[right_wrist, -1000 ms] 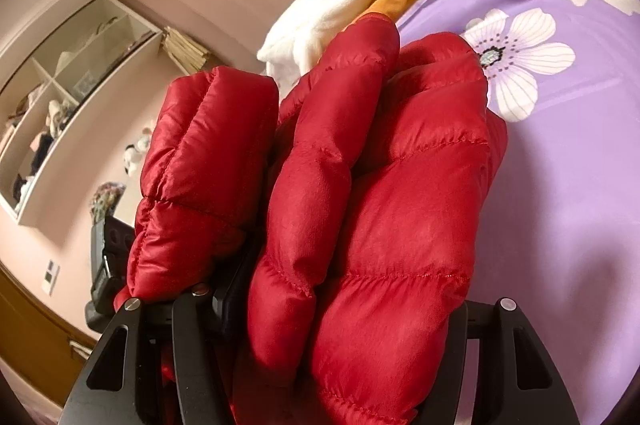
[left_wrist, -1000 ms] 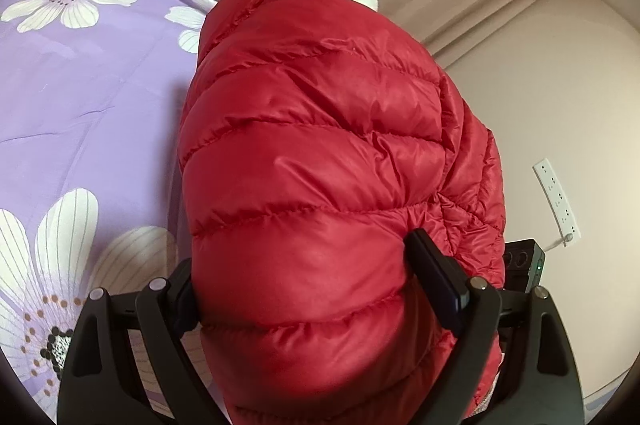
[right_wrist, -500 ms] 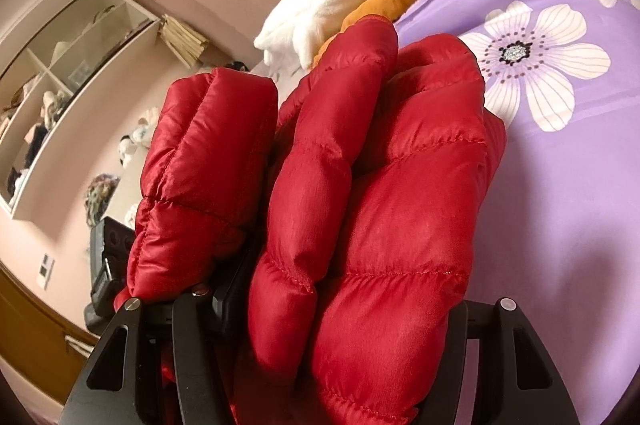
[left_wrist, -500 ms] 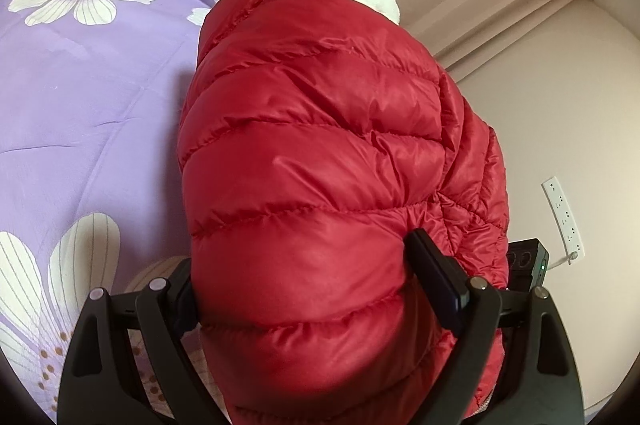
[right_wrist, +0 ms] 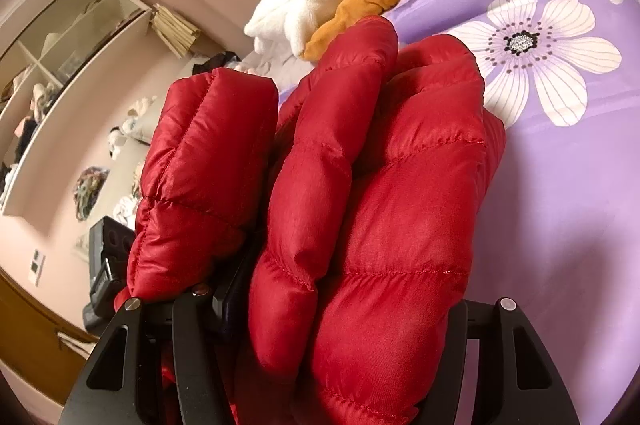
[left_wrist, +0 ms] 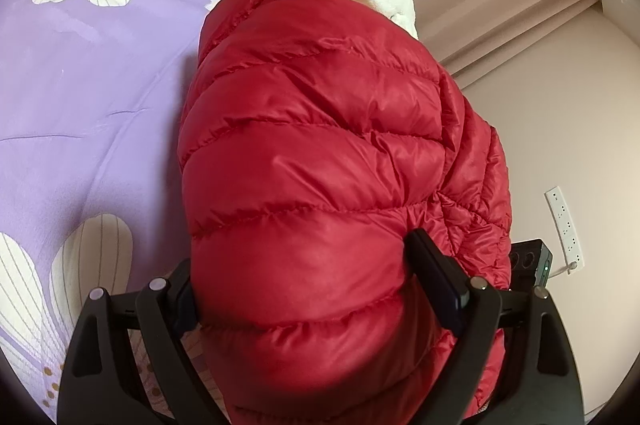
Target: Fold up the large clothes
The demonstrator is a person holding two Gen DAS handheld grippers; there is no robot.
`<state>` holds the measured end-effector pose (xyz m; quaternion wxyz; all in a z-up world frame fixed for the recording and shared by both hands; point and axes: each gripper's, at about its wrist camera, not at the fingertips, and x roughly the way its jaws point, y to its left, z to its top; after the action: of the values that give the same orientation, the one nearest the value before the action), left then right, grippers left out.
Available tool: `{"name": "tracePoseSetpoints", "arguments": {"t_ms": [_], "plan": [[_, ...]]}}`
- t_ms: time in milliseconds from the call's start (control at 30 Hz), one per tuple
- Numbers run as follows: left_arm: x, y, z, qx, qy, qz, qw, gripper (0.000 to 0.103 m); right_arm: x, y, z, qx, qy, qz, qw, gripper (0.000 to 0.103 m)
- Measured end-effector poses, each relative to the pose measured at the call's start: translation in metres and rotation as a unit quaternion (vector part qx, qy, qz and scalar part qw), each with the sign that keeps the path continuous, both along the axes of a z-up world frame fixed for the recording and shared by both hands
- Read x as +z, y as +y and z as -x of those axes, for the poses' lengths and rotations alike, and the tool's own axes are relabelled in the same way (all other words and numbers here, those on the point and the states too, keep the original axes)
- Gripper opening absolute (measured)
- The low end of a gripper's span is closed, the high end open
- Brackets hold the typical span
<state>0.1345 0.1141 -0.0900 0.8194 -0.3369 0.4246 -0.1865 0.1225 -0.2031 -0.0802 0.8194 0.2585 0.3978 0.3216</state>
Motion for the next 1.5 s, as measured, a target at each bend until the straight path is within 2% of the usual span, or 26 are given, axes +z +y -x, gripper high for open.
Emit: {"name": "tracePoseSetpoints", "arguments": {"t_ms": [1500], "plan": [[0.0029,-0.0026,-0.0002,0.005,0.017,-0.023,0.9996,0.091,-0.0099,0.0057,-0.0076,-0.020,0.041,0.019,0.999,0.064]]}}
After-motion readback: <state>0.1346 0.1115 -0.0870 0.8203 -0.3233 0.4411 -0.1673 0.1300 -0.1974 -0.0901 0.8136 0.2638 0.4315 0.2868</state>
